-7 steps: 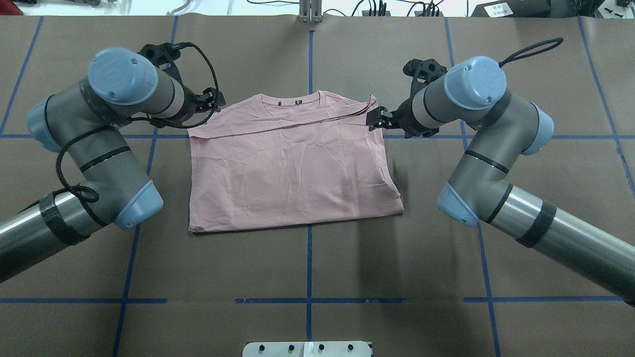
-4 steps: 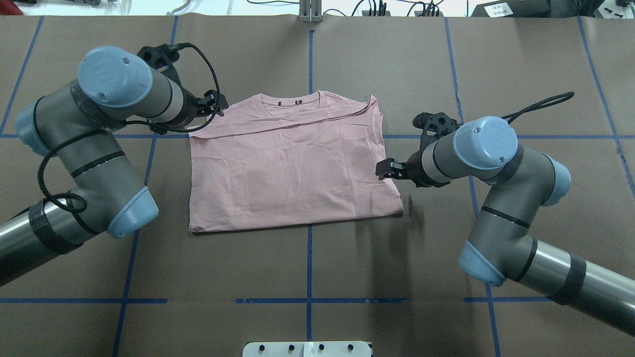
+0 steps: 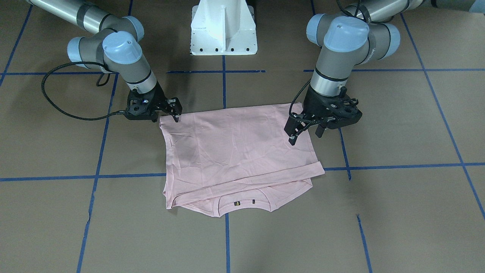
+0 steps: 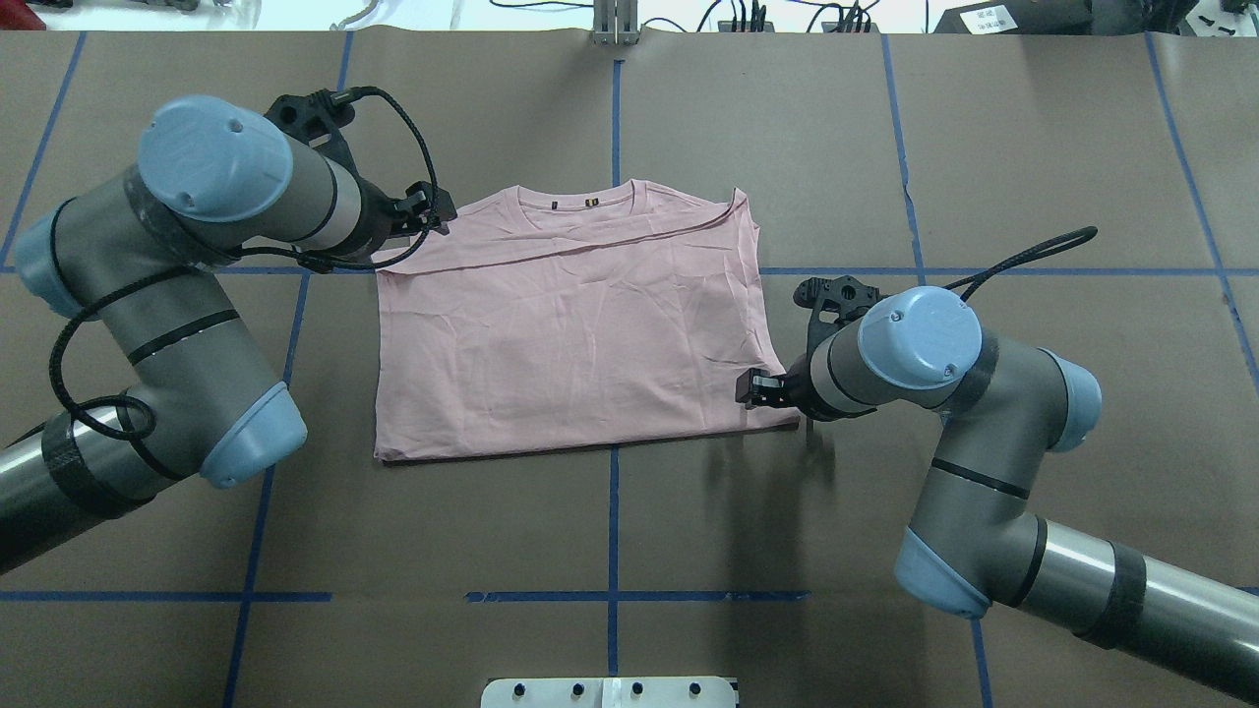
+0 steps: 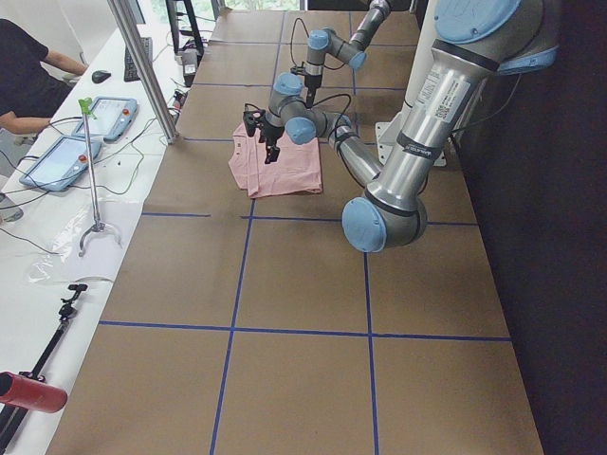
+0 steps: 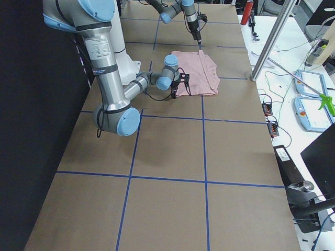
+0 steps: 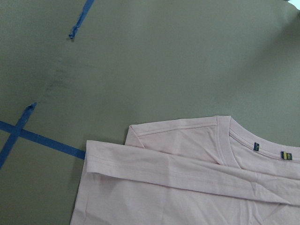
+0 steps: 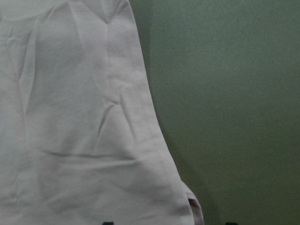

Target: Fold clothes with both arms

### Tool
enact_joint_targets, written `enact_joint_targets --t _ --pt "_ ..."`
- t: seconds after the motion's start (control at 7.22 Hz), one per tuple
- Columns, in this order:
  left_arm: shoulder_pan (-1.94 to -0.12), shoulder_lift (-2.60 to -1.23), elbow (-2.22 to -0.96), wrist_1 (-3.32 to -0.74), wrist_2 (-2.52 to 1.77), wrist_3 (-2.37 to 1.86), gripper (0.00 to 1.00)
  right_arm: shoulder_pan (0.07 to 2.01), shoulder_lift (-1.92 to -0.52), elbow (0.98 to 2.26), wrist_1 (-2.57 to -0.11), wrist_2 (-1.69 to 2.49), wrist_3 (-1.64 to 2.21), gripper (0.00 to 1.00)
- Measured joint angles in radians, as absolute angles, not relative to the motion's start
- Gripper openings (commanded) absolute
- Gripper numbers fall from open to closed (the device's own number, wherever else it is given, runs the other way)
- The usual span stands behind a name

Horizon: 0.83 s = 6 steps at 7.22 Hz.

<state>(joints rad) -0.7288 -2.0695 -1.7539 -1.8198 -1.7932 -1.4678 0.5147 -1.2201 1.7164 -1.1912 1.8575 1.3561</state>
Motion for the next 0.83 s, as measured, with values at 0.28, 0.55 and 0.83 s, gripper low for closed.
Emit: enact_joint_targets --t 0.28,0.55,0.83 --pt "-0.728 -2.062 -1.756 -1.819 -1.793 -1.468 1.00 0.518 -1.218 1.716 -1.197 1.863 1.346 0.00" --pt "-0.725 -2.058 -1.756 -1.819 -1.793 -1.468 1.00 0.530 -1.218 1.715 -1.199 1.869 1.341 0.00" --pt "-0.723 -2.057 -1.758 -1.819 -1.793 -1.468 1.00 0.539 -1.225 1.728 -1.200 1.875 1.341 0.00"
